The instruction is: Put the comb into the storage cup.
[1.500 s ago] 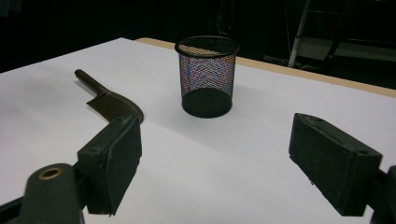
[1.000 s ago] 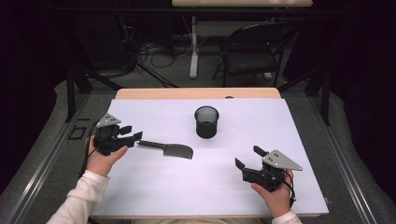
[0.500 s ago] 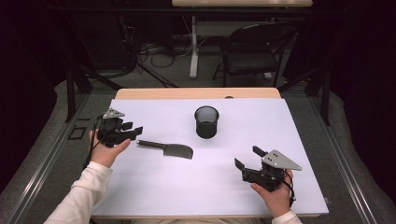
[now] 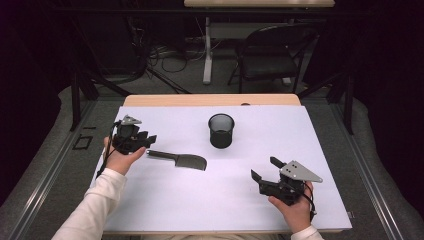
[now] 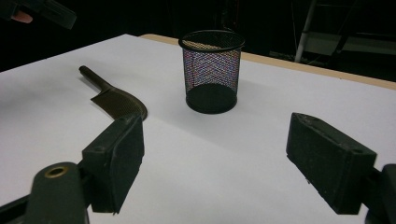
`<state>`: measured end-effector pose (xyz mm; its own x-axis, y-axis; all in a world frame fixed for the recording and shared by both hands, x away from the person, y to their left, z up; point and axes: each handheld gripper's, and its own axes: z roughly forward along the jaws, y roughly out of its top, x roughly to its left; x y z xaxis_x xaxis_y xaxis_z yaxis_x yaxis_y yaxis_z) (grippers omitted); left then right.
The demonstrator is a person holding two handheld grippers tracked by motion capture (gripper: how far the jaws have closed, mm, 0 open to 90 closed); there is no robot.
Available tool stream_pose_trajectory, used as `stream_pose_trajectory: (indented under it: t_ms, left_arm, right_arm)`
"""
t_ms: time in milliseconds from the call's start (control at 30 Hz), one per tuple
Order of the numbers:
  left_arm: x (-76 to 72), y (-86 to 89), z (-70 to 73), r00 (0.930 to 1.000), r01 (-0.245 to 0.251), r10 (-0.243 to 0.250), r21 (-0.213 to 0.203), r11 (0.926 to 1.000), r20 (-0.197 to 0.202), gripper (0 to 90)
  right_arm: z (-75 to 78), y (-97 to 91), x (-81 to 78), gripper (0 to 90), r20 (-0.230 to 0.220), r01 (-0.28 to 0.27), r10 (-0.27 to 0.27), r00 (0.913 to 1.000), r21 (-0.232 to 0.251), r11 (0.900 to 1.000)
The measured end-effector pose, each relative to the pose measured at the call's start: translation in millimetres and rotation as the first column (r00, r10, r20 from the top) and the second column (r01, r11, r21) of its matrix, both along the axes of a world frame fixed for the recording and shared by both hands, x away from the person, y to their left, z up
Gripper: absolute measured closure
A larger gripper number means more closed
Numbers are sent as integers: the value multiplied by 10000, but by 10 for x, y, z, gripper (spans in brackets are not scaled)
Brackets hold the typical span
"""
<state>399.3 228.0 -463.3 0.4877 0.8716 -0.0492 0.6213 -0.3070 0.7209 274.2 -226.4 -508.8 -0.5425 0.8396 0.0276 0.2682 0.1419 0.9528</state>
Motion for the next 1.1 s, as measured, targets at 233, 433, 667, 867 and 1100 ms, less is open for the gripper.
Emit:
stream_pose_trajectory:
  t_ms: [233,433,667,867,1100]
  left_arm:
    - [88,-46,-85,9993,-311,314,136,9994,-194,629]
    - [160,-46,-138,9979,-460,462,52,9989,-456,669]
    - [212,-41,-196,9956,-597,598,34,9982,-724,736]
    - [262,-58,-249,9932,-777,779,52,9970,-863,781]
    - [304,-90,-307,9905,-921,931,141,9956,-1009,832]
  right_arm:
    - [-8,0,5,192,-38,3,-3,10000,-24,10000]
    - [-15,1,11,194,-9,-7,7,10000,-33,10000]
    - [-19,1,13,193,-85,-21,20,10000,-49,10000]
    - [-22,6,12,194,-119,-42,41,9999,-59,10000]
    - [-28,1,18,194,-150,-36,35,9999,-82,10000]
